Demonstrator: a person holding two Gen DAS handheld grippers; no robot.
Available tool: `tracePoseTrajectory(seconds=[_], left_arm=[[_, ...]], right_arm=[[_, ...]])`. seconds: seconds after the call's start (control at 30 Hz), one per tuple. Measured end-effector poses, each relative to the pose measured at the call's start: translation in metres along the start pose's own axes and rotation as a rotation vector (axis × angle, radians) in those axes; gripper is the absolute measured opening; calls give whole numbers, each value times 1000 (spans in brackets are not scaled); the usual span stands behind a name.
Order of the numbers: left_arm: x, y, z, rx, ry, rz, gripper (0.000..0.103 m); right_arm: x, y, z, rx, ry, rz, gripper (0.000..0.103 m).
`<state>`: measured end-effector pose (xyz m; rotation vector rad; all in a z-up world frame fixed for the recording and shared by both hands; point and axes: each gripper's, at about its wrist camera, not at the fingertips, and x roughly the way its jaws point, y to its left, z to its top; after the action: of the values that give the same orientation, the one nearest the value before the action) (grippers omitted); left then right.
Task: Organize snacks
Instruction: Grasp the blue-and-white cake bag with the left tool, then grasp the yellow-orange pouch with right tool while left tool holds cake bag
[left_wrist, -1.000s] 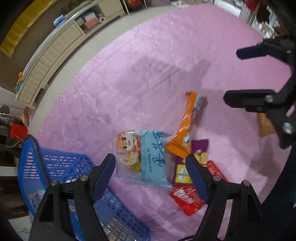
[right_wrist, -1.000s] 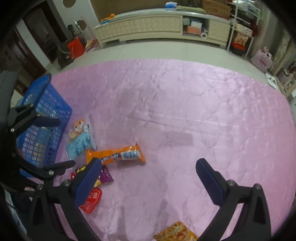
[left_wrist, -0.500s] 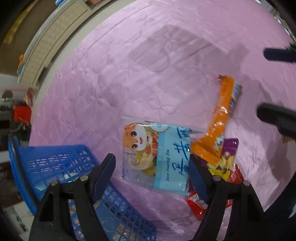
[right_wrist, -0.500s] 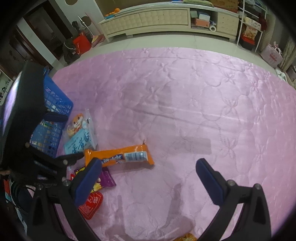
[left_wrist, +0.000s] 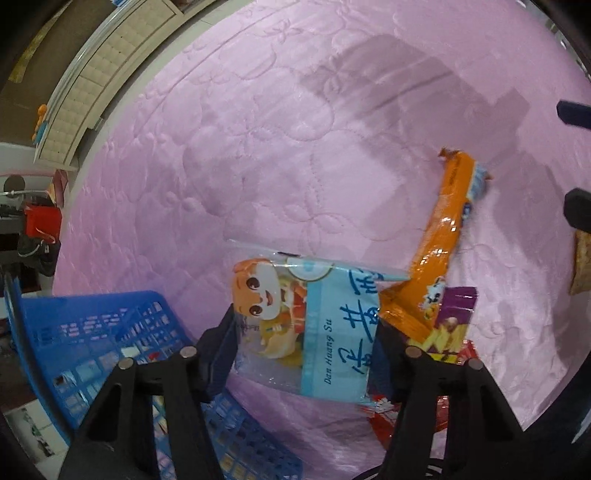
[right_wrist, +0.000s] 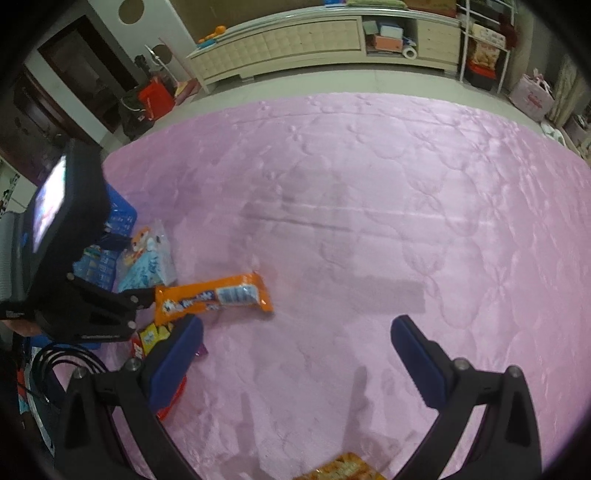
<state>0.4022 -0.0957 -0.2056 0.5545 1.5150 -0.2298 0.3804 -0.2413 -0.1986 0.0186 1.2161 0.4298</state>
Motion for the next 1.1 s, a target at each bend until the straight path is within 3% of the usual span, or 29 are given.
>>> tracePoseTrajectory(seconds=[0.33, 0.57, 0.7, 1.1], left_arm=[[-44, 0, -30, -2, -151, -10, 60], [-70, -45, -65, 52, -245, -57, 60], [-75, -68, -63, 53, -257, -98, 60], [-72, -139, -97, 38, -265, -178, 60]], right_arm=[[-32, -4, -34, -24, 12, -72, 103], [-47, -7, -61, -34, 32, -105, 103], [-49, -6, -77, -61, 56, -134, 103], [-18, -4, -120, -219, 136, -162, 103]])
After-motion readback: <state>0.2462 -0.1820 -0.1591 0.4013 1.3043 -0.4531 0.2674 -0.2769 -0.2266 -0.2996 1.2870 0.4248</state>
